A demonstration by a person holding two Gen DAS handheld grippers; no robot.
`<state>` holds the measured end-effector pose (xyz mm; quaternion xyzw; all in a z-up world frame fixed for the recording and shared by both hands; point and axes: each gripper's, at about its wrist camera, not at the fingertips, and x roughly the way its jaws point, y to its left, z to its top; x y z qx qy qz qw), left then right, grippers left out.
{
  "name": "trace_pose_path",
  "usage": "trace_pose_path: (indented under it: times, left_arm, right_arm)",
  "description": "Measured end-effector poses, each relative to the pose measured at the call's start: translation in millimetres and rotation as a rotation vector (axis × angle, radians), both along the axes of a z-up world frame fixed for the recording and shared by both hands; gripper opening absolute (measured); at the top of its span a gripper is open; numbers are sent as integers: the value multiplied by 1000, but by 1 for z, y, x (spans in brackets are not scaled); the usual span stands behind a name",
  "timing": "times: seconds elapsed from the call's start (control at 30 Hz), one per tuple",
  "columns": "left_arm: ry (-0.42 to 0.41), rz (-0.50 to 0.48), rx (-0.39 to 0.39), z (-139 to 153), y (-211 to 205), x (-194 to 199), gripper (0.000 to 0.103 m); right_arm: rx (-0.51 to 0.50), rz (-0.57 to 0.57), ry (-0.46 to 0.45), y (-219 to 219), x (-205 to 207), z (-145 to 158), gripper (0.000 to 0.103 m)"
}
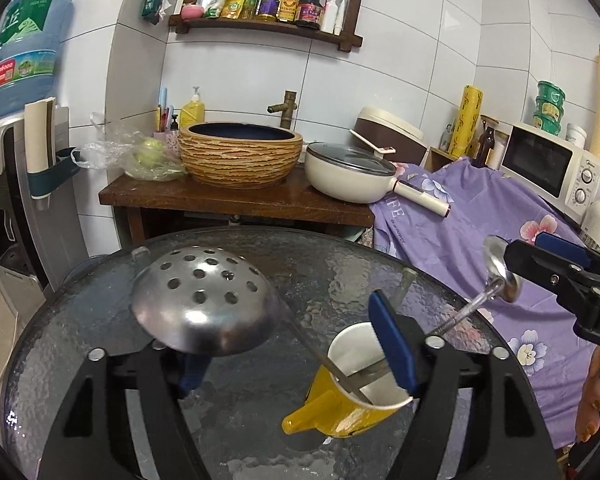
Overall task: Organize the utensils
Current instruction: 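Lower the ladle and skimmer handles into the yellow mug and open both grippers, then withdraw both grippers from the mug back toward the utensil pile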
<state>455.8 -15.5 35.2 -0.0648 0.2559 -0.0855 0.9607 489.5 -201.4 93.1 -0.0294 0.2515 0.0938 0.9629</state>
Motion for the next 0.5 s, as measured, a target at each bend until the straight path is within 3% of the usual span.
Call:
trace_pose_path:
  times: [0.17, 0.4, 0.5]
  left_arm:
    - [-2, -1, 16, 2, 6, -20, 90]
    - [18, 0, 105, -2, 16, -61, 95]
    - [49, -6, 102, -9, 27, -81, 95]
  right_arm:
    - [-10, -2, -12, 0, -26, -5, 82]
    - [21, 13, 25, -5, -67, -20, 82]
    - [25, 36, 75, -4, -84, -33, 82]
